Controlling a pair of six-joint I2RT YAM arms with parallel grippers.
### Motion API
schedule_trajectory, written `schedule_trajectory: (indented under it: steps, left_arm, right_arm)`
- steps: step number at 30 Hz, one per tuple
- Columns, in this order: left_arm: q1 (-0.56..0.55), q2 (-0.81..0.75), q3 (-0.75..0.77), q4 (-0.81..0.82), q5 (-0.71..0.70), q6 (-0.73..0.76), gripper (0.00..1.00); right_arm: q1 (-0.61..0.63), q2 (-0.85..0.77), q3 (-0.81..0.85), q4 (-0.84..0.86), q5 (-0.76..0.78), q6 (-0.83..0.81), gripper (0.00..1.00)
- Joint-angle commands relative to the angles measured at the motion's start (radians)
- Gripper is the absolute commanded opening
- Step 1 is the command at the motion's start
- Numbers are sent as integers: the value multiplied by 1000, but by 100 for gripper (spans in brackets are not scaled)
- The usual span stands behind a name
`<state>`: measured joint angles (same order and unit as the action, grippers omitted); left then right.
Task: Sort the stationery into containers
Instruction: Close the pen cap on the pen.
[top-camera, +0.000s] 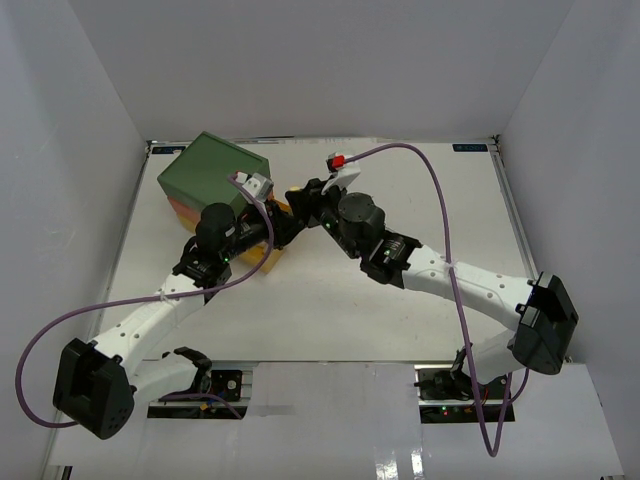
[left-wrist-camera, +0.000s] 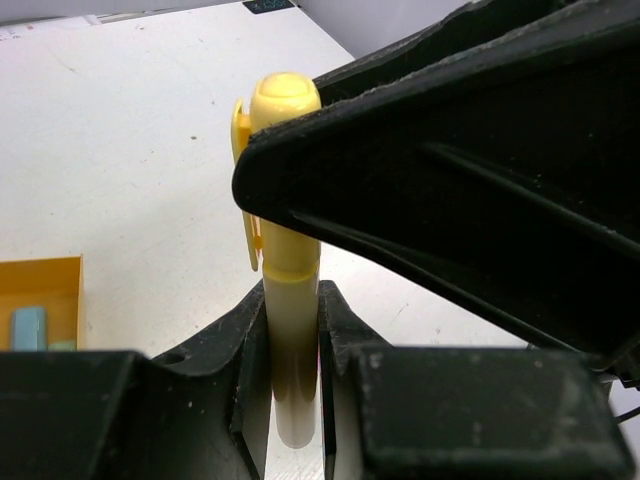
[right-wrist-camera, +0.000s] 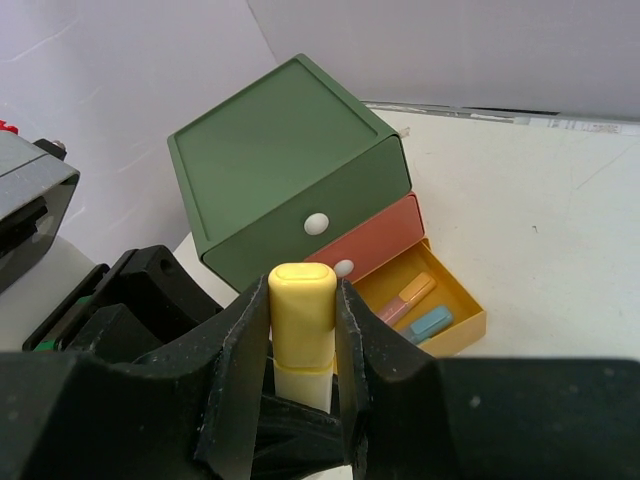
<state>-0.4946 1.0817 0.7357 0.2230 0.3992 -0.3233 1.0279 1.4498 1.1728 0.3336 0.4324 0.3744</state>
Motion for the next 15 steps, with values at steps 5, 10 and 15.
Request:
schedule_trajectory:
  steps: [5,10,15]
  left_arm:
    - [-1,-32,11,110,-46,13,1]
    - [-2,-2,28,159,-42,10,1]
    - [-4,7,50,216,-62,20,0]
  right_arm:
    - [24,-23,30,-99,55,-2,8]
    - [41,-6,47,-129,62,0,8]
    - [49,1,47,-163,57,1,8]
